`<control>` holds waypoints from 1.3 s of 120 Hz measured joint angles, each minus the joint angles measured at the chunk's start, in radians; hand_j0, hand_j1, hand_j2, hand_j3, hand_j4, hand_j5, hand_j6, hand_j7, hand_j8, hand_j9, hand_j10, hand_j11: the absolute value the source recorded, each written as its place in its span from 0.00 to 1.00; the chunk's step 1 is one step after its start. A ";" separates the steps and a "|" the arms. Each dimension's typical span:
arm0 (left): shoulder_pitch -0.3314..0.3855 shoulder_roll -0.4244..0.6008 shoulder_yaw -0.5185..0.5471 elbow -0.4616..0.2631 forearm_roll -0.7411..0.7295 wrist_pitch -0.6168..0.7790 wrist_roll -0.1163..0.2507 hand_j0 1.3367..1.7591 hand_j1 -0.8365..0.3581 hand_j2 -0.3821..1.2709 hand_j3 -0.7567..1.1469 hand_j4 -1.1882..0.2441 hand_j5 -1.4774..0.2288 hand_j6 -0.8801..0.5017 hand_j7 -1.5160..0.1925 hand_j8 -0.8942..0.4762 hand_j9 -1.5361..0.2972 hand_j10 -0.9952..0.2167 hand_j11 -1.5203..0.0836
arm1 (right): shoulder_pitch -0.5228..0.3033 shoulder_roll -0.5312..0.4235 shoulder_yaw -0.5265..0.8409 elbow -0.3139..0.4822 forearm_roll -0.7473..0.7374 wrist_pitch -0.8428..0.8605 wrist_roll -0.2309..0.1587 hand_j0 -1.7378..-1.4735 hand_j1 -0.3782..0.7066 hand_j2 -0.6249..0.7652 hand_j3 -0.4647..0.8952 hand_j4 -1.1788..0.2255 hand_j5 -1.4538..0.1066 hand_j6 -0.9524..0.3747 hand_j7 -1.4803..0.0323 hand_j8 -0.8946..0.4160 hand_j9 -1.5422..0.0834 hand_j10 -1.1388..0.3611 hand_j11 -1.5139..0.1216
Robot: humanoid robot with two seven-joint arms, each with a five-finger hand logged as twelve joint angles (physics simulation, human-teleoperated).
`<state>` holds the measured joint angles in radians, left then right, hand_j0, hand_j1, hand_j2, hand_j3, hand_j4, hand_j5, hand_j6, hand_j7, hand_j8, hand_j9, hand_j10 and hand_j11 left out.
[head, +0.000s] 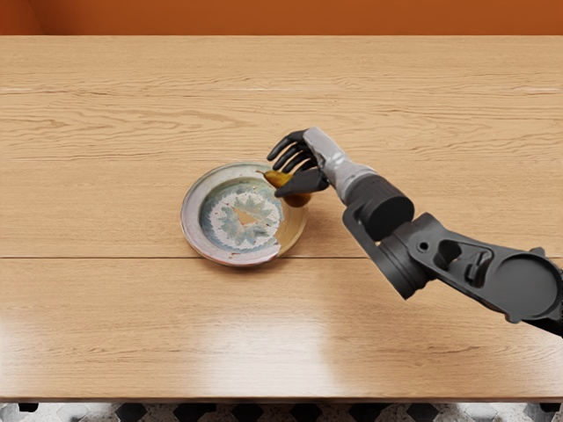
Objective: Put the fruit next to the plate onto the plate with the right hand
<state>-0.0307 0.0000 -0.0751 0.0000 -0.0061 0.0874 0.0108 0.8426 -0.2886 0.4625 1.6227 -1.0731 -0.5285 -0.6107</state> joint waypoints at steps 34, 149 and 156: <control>0.000 0.000 0.000 0.000 0.000 0.000 0.000 0.76 0.99 0.23 0.40 0.83 0.87 0.64 0.89 0.65 0.84 0.82 0.95 | 0.000 0.052 -0.017 -0.001 -0.001 0.000 0.000 0.30 0.67 0.69 0.34 0.34 0.34 0.20 0.37 0.24 0.37 0.41 0.36; 0.000 0.000 0.000 0.000 0.000 0.000 0.000 0.76 0.99 0.23 0.40 0.83 0.87 0.64 0.89 0.65 0.84 0.82 0.95 | -0.005 0.107 -0.057 -0.037 -0.007 -0.009 0.000 0.30 0.12 0.47 0.34 0.77 0.85 0.64 0.89 0.62 0.87 0.71 0.85; 0.000 0.000 0.000 0.000 0.000 0.000 0.000 0.76 0.99 0.23 0.40 0.83 0.87 0.64 0.89 0.65 0.84 0.82 0.95 | -0.005 0.103 -0.055 -0.037 -0.007 -0.009 0.000 0.30 0.10 0.47 0.34 0.79 0.87 0.66 0.91 0.63 0.89 0.72 0.87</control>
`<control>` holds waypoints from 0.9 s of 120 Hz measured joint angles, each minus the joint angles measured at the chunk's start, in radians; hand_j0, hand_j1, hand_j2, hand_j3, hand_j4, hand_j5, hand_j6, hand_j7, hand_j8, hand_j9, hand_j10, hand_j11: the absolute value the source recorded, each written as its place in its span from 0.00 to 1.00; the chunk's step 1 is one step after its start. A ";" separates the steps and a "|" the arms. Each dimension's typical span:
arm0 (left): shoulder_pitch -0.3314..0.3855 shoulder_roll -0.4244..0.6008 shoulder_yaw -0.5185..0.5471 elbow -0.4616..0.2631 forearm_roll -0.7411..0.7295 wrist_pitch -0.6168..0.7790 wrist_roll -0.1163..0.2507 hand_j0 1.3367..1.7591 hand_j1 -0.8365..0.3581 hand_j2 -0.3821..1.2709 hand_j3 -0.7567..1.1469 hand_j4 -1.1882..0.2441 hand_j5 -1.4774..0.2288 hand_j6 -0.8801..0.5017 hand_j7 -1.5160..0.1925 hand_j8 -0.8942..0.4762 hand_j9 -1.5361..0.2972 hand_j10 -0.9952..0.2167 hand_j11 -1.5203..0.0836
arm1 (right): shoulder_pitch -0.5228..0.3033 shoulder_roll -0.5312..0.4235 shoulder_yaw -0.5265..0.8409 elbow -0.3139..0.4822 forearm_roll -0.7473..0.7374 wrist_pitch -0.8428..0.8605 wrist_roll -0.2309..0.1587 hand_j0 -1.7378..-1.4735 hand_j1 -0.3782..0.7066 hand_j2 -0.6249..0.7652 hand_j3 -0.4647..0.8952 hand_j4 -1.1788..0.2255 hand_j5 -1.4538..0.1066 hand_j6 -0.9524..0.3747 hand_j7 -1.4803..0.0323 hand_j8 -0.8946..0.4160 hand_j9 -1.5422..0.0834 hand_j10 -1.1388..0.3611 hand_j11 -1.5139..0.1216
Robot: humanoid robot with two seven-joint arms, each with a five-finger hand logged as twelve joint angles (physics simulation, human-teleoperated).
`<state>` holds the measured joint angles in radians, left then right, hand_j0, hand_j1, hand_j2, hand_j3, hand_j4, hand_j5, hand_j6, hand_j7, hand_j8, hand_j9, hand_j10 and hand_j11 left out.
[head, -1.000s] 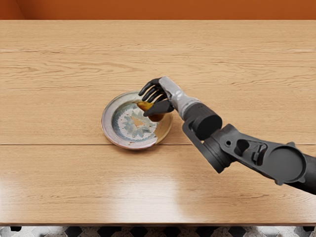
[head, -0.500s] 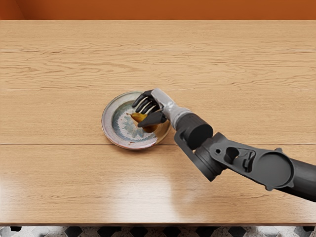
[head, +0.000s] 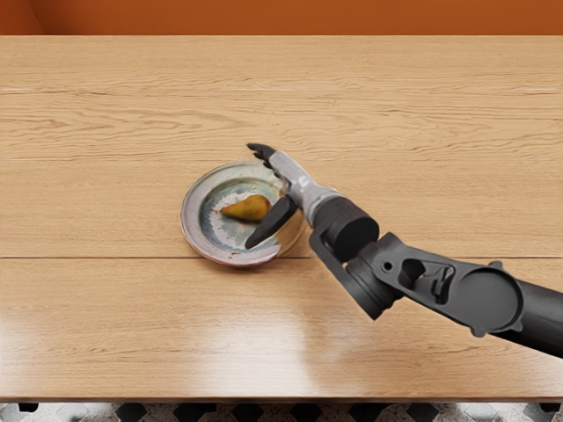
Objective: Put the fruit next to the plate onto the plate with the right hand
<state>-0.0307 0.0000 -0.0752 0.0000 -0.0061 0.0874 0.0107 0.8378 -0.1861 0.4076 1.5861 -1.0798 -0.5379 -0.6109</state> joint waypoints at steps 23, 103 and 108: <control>-0.001 0.000 0.000 0.000 0.000 0.000 0.000 0.76 0.99 0.23 0.40 0.83 0.87 0.64 0.89 0.65 0.84 0.82 0.95 | 0.005 -0.070 0.040 0.002 0.033 0.065 0.000 0.30 0.05 0.46 0.34 0.82 0.91 0.70 0.95 0.66 0.92 0.74 0.90; 0.012 0.000 -0.011 0.000 -0.003 0.000 0.005 0.76 0.99 0.23 0.40 0.83 0.87 0.64 0.89 0.65 0.84 0.82 0.95 | -0.137 -0.446 0.509 -0.028 0.701 1.082 0.000 0.30 0.03 0.45 0.34 0.84 0.93 0.72 0.98 0.68 0.95 0.76 0.92; 0.012 0.000 -0.011 0.000 -0.003 0.000 0.008 0.76 0.99 0.23 0.40 0.83 0.87 0.64 0.89 0.65 0.84 0.82 0.95 | -0.144 -0.467 0.512 -0.038 0.732 1.104 0.000 0.30 0.03 0.45 0.34 0.84 0.93 0.72 0.98 0.68 0.95 0.76 0.92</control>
<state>-0.0184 0.0000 -0.0865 0.0000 -0.0089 0.0874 0.0184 0.6942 -0.6532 0.9192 1.5485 -0.3481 0.5664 -0.6109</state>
